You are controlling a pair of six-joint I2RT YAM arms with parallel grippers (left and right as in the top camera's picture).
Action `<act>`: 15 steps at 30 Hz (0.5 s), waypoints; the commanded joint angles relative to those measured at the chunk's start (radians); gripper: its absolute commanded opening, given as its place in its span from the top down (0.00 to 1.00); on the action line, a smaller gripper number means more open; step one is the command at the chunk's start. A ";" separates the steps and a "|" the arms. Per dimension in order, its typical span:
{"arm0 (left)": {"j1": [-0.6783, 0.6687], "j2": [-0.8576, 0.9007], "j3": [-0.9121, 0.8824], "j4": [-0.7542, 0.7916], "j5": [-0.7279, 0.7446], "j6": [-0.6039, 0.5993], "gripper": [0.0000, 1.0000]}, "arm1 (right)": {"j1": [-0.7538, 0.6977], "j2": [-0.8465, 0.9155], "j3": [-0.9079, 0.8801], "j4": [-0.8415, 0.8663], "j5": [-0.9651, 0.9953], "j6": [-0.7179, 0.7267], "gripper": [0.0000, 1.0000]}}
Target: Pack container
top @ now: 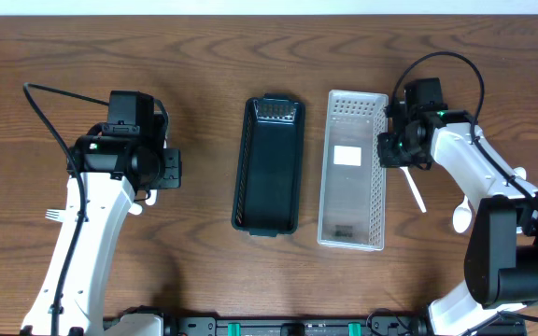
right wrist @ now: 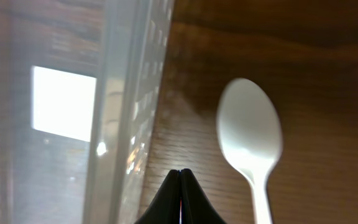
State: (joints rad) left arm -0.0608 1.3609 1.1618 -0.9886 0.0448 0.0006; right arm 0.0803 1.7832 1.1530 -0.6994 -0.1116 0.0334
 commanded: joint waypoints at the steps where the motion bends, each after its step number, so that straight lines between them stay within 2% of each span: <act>1: -0.001 0.005 0.021 -0.005 -0.013 0.006 0.94 | 0.011 0.009 0.023 0.014 -0.118 0.009 0.96; 8: -0.001 0.005 0.021 -0.005 -0.013 0.006 0.94 | 0.026 0.009 0.023 0.020 -0.294 -0.058 0.94; 15: -0.001 0.005 0.021 -0.005 -0.013 0.006 0.94 | 0.026 0.009 0.023 0.018 -0.323 -0.057 0.92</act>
State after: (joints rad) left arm -0.0608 1.3609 1.1618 -0.9886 0.0448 0.0006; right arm 0.0933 1.7832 1.1530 -0.6827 -0.3763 -0.0051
